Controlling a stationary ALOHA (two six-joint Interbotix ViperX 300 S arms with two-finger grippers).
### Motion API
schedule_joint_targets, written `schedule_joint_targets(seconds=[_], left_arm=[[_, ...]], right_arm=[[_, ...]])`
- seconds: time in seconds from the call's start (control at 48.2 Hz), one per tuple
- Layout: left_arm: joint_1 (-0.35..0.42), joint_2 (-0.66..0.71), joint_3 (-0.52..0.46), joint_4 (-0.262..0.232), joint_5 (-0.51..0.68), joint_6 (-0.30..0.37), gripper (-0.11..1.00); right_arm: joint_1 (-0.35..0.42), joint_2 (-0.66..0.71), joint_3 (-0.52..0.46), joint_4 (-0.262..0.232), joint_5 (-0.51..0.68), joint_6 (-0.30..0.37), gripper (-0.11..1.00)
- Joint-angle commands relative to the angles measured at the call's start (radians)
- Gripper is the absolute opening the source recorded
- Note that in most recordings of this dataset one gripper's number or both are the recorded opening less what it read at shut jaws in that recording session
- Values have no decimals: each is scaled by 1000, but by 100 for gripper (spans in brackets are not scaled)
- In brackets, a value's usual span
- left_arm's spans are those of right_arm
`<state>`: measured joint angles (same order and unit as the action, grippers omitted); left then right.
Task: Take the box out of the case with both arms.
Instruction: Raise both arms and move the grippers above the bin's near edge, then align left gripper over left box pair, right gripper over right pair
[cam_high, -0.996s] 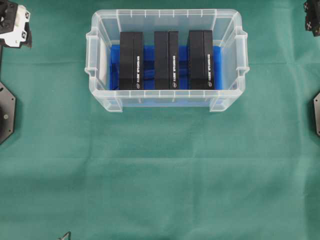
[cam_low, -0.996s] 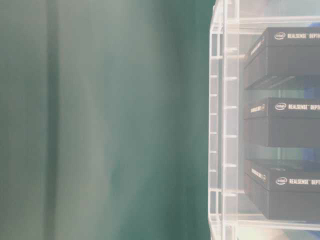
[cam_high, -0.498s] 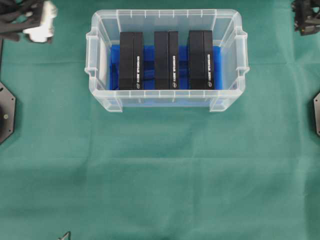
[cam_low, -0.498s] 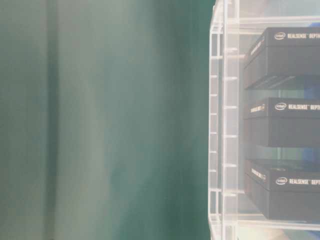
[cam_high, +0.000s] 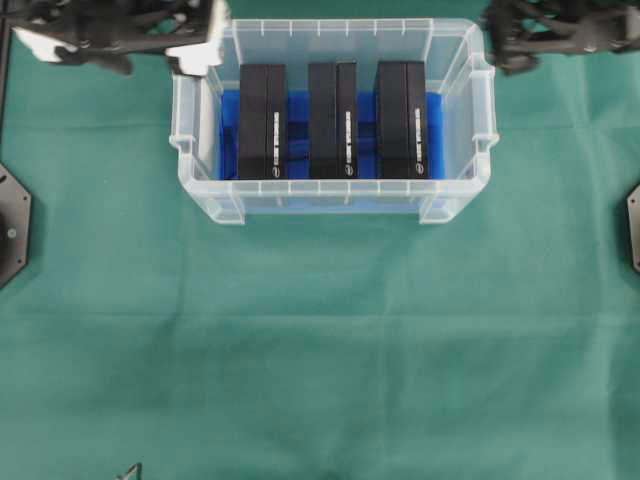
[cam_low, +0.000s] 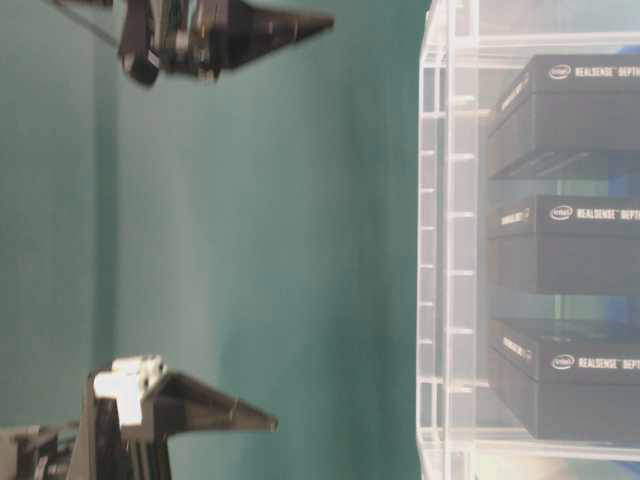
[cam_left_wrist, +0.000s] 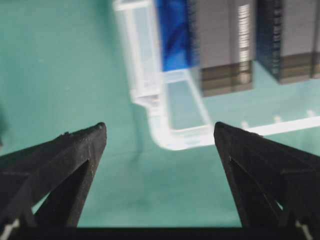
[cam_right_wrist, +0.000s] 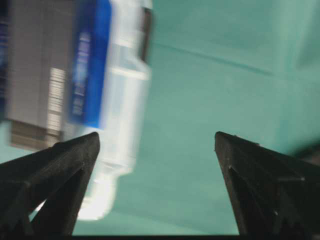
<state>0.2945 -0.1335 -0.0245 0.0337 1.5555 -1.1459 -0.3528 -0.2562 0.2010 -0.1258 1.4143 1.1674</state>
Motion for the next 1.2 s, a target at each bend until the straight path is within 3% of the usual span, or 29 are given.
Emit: schedule_joint_targets(seconds=[0.0, 0.623, 1.183], left_arm=[[-5, 26, -63, 3, -2, 0, 92], [-6, 175, -176, 9, -9, -9, 92], [-6, 239, -235, 15, -52, -8, 92]], right_arm=[[9, 31, -67, 2, -11, 2, 96], [55, 236, -327, 0, -12, 12, 96], [72, 267, -350, 0, -8, 21, 96]])
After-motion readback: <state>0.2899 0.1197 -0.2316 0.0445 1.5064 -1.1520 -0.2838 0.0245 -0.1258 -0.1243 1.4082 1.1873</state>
